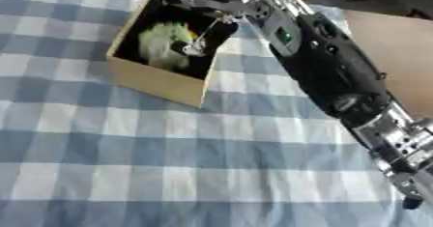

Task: Pick up objects on the table and place them in the box.

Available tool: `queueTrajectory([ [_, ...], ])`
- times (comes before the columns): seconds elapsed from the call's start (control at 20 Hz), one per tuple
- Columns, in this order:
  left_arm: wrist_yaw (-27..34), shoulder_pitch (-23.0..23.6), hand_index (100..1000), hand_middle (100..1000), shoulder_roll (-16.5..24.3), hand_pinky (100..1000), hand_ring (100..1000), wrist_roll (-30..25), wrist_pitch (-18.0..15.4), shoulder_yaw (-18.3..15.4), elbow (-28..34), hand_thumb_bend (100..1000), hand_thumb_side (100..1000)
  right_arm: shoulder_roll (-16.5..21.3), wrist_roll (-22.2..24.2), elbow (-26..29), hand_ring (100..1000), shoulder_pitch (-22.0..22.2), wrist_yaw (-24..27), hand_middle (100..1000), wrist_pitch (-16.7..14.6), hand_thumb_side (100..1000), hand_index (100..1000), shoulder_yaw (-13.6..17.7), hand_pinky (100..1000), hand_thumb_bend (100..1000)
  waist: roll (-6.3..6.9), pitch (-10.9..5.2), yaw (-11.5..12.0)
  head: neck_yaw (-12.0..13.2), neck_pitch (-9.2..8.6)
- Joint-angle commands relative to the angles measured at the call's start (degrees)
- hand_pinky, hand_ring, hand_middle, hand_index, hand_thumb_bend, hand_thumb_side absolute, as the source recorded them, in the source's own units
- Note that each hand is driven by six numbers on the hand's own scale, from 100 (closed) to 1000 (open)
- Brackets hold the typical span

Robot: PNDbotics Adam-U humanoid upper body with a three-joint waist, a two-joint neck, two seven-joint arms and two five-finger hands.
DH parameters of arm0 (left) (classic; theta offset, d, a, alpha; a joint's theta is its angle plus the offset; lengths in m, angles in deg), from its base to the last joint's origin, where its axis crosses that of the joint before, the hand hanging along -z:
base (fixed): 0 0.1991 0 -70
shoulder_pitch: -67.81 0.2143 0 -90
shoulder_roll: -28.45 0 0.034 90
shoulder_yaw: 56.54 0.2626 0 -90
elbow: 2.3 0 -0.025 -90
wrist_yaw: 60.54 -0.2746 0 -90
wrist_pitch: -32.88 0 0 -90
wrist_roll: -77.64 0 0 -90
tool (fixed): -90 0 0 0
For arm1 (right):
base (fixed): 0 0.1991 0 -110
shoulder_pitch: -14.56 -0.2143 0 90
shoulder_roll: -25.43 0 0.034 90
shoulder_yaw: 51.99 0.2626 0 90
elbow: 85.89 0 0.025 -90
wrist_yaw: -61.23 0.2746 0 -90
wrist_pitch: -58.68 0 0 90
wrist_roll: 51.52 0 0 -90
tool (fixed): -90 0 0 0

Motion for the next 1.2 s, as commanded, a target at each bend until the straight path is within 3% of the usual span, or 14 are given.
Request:
queueTrajectory([
  [0.05, 0.22, -0.41, 655, 648, 0.17, 353, 564, -0.50, -0.06, 0.05, 0.84, 100, 821, 1.80, -0.86, 1.26, 871, -1.19, -0.87, 811, 0.44, 624, 914, 1.03, 948, 199, 0.67, -1.39, -0.09, 0.17, 0.10],
  [0.25, 0.17, -0.32, 655, 648, 0.15, 353, 564, -0.87, 0.01, 0.05, 0.84, 100, 822, 1.87, -1.35, 1.99, 853, -1.35, -0.40, 799, 0.70, 589, 905, 1.16, 937, 193, 0.75, -1.48, -0.24, 0.30, 0.24],
  [0.5, 0.06, 0.01, 656, 649, 0.17, 355, 565, -0.99, 0.12, -0.08, 0.84, 100, 823, 2.96, -2.78, 5.06, 824, -0.70, 2.86, 767, 2.08, 505, 895, 2.46, 908, 109, 0.95, -1.94, -0.71, 0.70, 0.54],
  [0.7, -0.05, 0.46, 656, 649, 0.37, 356, 566, -0.63, 0.14, -0.31, 0.84, 100, 821, 5.95, -4.72, 13.26, 807, 1.97, 9.62, 745, 4.87, 385, 873, 5.12, 873, 100, 1.30, -2.55, -1.56, 1.30, 0.94],
  [0.9, -0.05, 0.78, 656, 649, 0.63, 357, 566, 0.69, 0.03, -0.76, 0.84, 100, 817, 10.27, -8.51, 24.71, 772, 7.69, 18.31, 702, 9.83, 274, 835, 9.08, 831, 100, 1.84, -2.87, -2.48, 2.17, 1.19],
  [1.0, -0.04, 0.89, 656, 649, 0.76, 358, 566, 1.52, 0.02, -0.98, 0.84, 100, 816, 12.40, -11.55, 30.70, 768, 11.47, 21.32, 695, 12.68, 289, 822, 11.43, 827, 100, 2.21, -2.85, -2.93, 2.70, 1.20],
  [1.05, -0.05, 0.93, 656, 649, 0.81, 358, 566, 1.85, 0.04, -1.06, 0.84, 100, 816, 13.09, -13.21, 32.99, 766, 13.24, 22.59, 689, 13.44, 341, 816, 12.33, 829, 100, 2.43, -2.80, -3.14, 2.99, 1.20],
  [1.2, -0.23, 1.01, 656, 649, 0.92, 358, 567, 2.36, 0.19, -1.22, 0.84, 100, 815, 14.21, -18.38, 34.96, 762, 17.34, 25.58, 686, 12.11, 377, 815, 15.15, 824, 100, 3.11, -2.64, -3.81, 3.88, 1.25],
])
